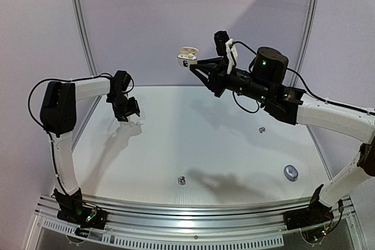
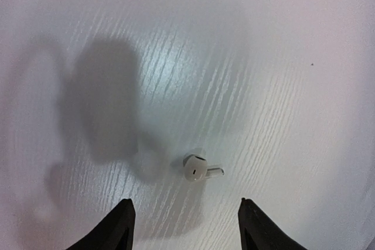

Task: Insert the wireless bluetooth earbuds into the charging case
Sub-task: Pick up the left earbud from the center of the board.

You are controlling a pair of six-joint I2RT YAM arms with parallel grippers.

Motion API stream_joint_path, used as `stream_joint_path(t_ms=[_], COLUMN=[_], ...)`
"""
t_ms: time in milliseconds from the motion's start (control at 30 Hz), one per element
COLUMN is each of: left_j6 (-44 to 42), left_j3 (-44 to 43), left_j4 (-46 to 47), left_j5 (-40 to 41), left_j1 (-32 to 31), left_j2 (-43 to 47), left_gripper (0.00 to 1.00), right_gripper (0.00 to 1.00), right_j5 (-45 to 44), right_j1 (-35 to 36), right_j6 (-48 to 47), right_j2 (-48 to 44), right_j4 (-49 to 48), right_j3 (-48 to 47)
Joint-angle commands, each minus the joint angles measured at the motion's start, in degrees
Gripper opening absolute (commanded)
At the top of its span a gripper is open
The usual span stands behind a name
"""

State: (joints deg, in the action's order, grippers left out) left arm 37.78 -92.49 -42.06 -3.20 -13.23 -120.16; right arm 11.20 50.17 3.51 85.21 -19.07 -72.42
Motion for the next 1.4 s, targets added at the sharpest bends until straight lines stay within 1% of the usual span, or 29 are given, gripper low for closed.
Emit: stream_joint_path(t_ms=[0,100,367,500,633,767,900,1100,1233,1367], left_j6=[2.00,1.48,1.96,2.27,2.47,1.92,1.48,-0.34,-0.79,-2.24], left_j3=[-0.94,-1.56,-2.98,-2.56,-1.07,-1.10,-1.29,-0.94,-0.18,-0.15], left_j4=[0.56,1.26,2.19,1.83,1.97,2.23,2.40,2.60,2.60,2.86], left_j5=[2.09,3.02,2.44,1.33,0.96,2.08,2.06,2.73,2.38,2.15], left_j1=[-0.22,-0.02,-0.38,-0.54,-0.71,-0.67,-0.66,-0.66,-0.78,-0.87], left_j2=[-3.75,-5.54,-7.14,-7.04,-6.39,-7.09,-7.03,-6.94,-6.58,-6.34], left_gripper=[0.62,0.58,0.55,0.51,0.38,0.30,0.27,0.16,0.12,0.02], right_gripper=[0.00,0.00,0.00,0.00,0.00,0.00,0.00,0.00,0.00,0.00], right_j5=[1.10,0.68,0.22,0.35,0.22,0.39,0.10,0.13,0.03,0.05], right_j1=[-0.35,-0.27,-0.40,-0.41,-0.34,-0.36,-0.40,-0.38,-0.36,-0.33], right_j6=[-0.71,-0.65,-0.15,-0.17,-0.03,-0.07,-0.17,-0.08,-0.12,-0.17], right_j2=[1.61,1.38,0.51,0.67,0.59,0.66,0.29,0.22,0.00,-0.03], right_j4=[1.66,1.62,2.37,2.80,2.91,3.13,3.65,3.34,3.42,3.56], right_j3=[-2.37,-1.97,-1.49,-1.67,-1.62,-1.90,-1.81,-1.65,-1.67,-1.58])
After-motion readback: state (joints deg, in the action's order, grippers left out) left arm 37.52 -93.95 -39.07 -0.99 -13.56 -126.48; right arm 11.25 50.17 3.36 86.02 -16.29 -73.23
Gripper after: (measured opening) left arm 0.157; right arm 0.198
